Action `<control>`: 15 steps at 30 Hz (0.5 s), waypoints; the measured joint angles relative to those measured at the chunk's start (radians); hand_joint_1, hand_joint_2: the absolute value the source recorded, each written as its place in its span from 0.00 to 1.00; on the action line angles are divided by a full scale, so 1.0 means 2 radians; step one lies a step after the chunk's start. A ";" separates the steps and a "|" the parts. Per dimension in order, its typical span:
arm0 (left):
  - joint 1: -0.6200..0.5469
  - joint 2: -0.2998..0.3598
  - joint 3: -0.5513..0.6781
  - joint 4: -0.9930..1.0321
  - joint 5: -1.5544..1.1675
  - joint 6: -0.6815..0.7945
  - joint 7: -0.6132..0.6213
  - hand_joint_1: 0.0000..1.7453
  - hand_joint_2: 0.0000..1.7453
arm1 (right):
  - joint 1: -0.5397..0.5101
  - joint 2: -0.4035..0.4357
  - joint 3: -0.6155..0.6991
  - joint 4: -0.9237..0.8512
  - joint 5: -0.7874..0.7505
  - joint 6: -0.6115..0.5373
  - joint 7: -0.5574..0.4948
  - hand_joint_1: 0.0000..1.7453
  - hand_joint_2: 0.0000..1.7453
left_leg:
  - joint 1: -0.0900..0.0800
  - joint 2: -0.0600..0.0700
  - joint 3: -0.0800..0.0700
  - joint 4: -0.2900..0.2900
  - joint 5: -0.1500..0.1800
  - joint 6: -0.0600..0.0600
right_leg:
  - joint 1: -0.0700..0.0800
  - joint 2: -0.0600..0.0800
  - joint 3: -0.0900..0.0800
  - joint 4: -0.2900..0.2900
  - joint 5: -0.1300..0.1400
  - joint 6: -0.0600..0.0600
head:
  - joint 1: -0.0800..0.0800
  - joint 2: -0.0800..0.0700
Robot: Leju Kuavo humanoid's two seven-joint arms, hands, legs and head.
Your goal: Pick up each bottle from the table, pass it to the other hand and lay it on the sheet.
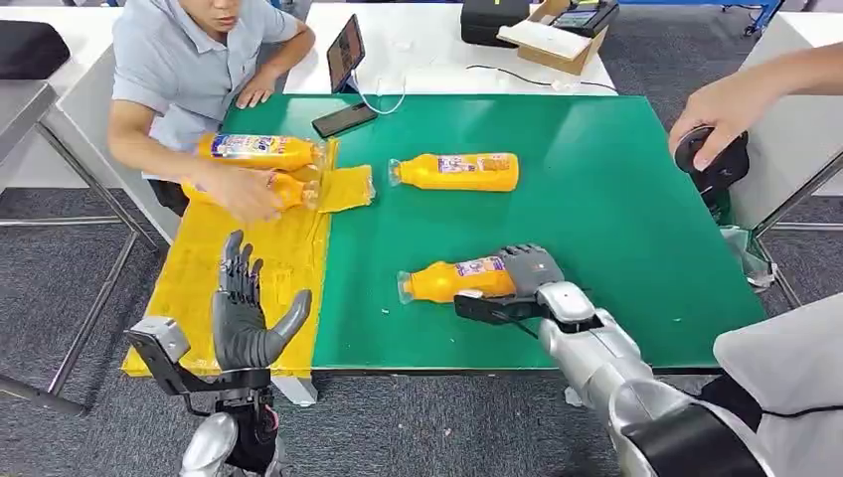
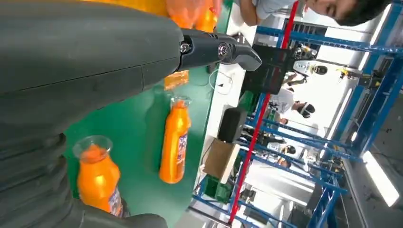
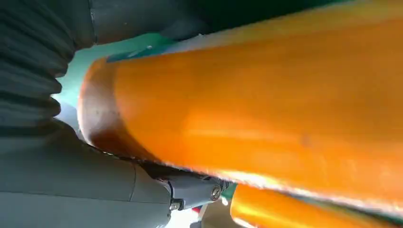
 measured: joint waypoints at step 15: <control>0.015 0.006 -0.006 0.008 -0.029 0.015 0.018 0.00 1.00 | 0.045 0.032 -0.059 -0.039 -0.219 -0.056 -0.167 1.00 1.00 | 0.000 0.002 0.001 0.000 -0.001 0.000 | 0.001 0.003 0.003 -0.001 0.000 0.000 | 0.000 0.000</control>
